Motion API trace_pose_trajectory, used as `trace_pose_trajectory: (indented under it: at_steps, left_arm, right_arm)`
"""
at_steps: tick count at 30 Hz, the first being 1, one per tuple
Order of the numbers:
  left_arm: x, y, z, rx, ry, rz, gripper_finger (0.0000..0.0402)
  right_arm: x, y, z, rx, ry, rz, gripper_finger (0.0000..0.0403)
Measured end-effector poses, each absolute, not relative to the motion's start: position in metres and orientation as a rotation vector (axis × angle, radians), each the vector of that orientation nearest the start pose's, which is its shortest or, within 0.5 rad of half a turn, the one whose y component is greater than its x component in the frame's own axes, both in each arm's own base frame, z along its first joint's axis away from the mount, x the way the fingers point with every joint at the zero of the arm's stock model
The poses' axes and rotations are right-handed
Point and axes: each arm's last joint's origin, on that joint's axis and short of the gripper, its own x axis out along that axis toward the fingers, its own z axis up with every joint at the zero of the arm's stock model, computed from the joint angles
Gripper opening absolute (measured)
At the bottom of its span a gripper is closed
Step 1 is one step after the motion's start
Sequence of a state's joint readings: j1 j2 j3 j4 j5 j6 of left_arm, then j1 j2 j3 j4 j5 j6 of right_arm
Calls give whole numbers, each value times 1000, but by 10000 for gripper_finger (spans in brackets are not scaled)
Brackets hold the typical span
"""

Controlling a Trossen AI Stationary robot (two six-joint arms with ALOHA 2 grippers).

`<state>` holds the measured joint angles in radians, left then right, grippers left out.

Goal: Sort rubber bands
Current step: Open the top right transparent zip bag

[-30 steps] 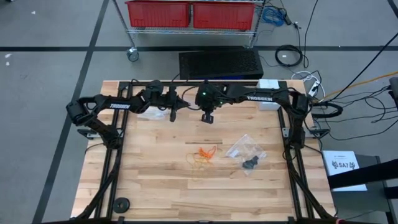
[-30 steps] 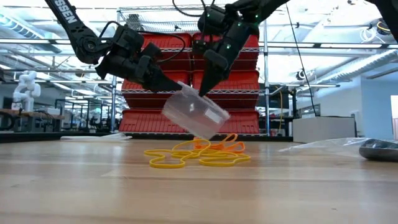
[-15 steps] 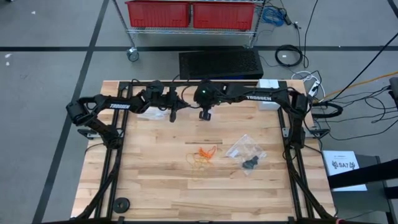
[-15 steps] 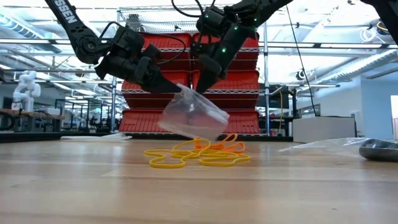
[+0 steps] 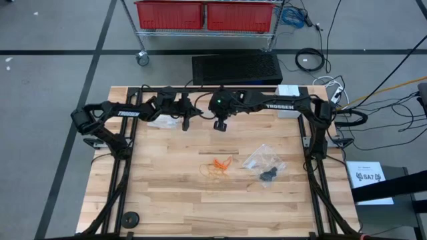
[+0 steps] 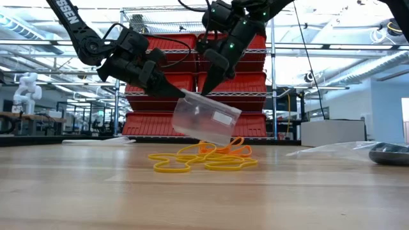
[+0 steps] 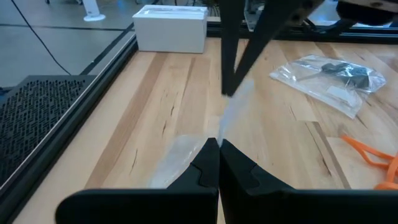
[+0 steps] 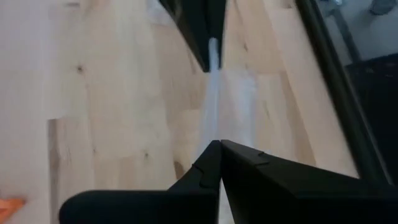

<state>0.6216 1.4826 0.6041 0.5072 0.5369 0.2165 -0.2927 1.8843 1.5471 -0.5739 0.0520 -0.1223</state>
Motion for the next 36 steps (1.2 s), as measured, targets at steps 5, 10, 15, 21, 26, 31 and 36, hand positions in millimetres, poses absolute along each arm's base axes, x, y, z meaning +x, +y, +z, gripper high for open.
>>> trace_pose_trajectory:
  at_steps: [5,10,15,21,26,31,36]
  left_arm:
    - [241,154,182,11,319,49,0]
    - [241,154,182,11,318,50,0]
    - [241,154,182,11,320,51,0]
    - [241,154,182,9,322,51,0]
    - [240,154,181,3,331,50,0]
    - [240,154,180,-5,343,49,0]
    - [240,154,180,-3,340,50,0]
  right_arm:
    - [390,-118,263,-9,907,-289,0]
    - [391,-115,257,-11,944,-272,0]
    - [395,-115,247,-14,973,-263,0]
    - [396,-117,244,-24,974,-268,0]
    - [396,-122,244,-38,973,-269,0]
    - [393,-122,246,-42,979,-270,0]
    - [393,-121,248,-54,977,-268,0]
